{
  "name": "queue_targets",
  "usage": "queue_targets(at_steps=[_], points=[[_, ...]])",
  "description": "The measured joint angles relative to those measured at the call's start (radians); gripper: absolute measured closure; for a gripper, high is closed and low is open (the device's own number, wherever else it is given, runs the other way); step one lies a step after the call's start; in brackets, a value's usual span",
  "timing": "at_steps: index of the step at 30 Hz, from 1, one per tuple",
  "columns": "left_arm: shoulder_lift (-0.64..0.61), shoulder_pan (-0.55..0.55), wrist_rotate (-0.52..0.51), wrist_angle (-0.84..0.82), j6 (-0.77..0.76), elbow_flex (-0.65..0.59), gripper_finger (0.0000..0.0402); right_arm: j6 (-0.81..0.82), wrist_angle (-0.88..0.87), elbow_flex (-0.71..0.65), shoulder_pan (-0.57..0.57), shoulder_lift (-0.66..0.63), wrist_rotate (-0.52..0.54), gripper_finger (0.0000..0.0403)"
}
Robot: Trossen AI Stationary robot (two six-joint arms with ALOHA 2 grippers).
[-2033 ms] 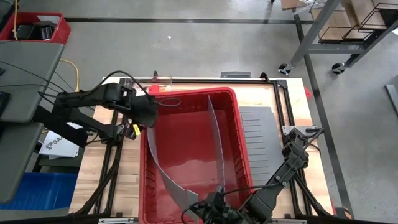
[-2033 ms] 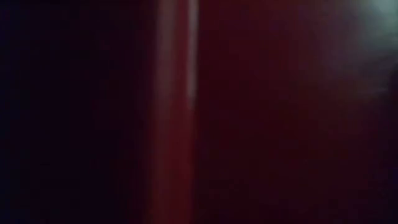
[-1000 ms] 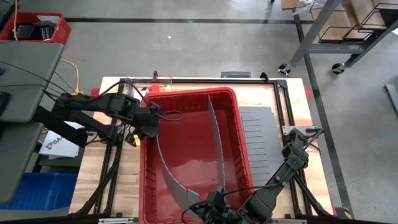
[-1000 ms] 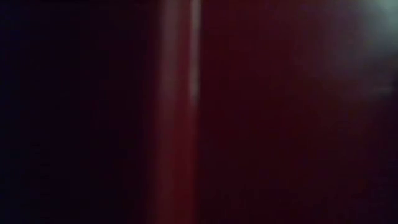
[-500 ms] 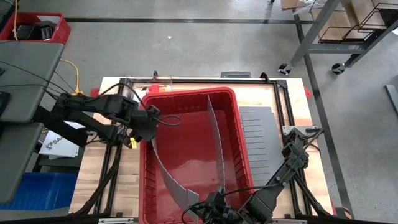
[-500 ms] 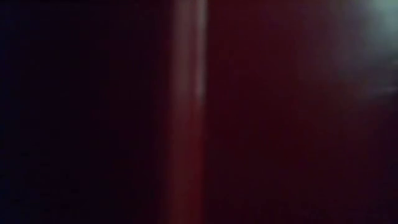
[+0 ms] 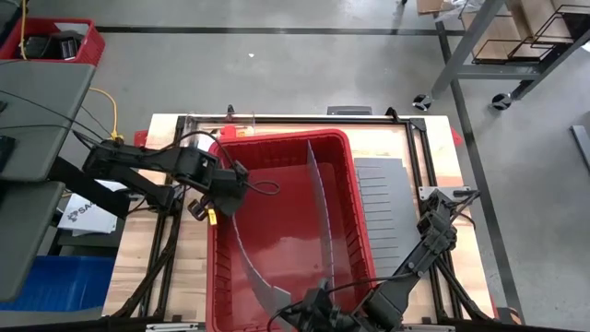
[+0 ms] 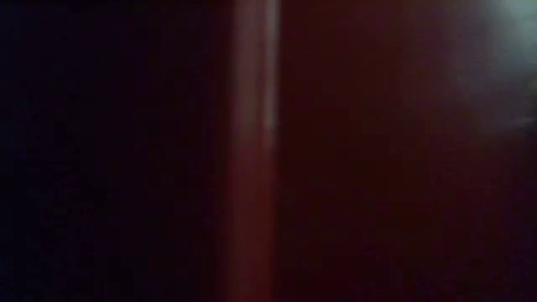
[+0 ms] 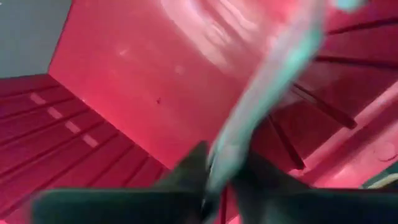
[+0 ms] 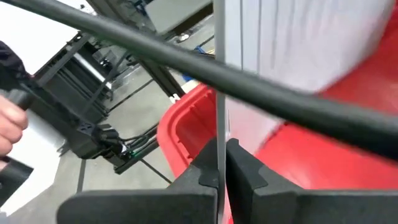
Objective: Sort blocks
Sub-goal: Assemble the bin divider into the red bin
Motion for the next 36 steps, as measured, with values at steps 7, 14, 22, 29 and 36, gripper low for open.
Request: queue_targets(at_steps=[7, 14, 22, 29, 36], points=[[0.002, -0.029, -0.061, -0.007, 0.012, 0.134, 0.0395, -0.074, 0.059, -0.001, 0.011, -0.050, -0.015, 0.0403], [0.002, -0.049, -0.200, 0.029, 0.115, 0.295, 0.0398, -0.129, 0.051, 0.001, 0.006, -0.080, -0.021, 0.0402], [0.014, -0.077, -0.218, -0.088, 0.083, 0.363, 0.0400, -0.175, 0.102, -0.004, -0.009, -0.074, -0.067, 0.0402], [0.023, -0.100, -0.188, -0.116, 0.060, 0.385, 0.0400, -0.182, 0.156, -0.004, -0.010, -0.069, -0.056, 0.0402], [0.018, -0.117, -0.190, -0.120, 0.074, 0.385, 0.0401, -0.128, 0.170, -0.013, -0.013, -0.056, -0.048, 0.0403]])
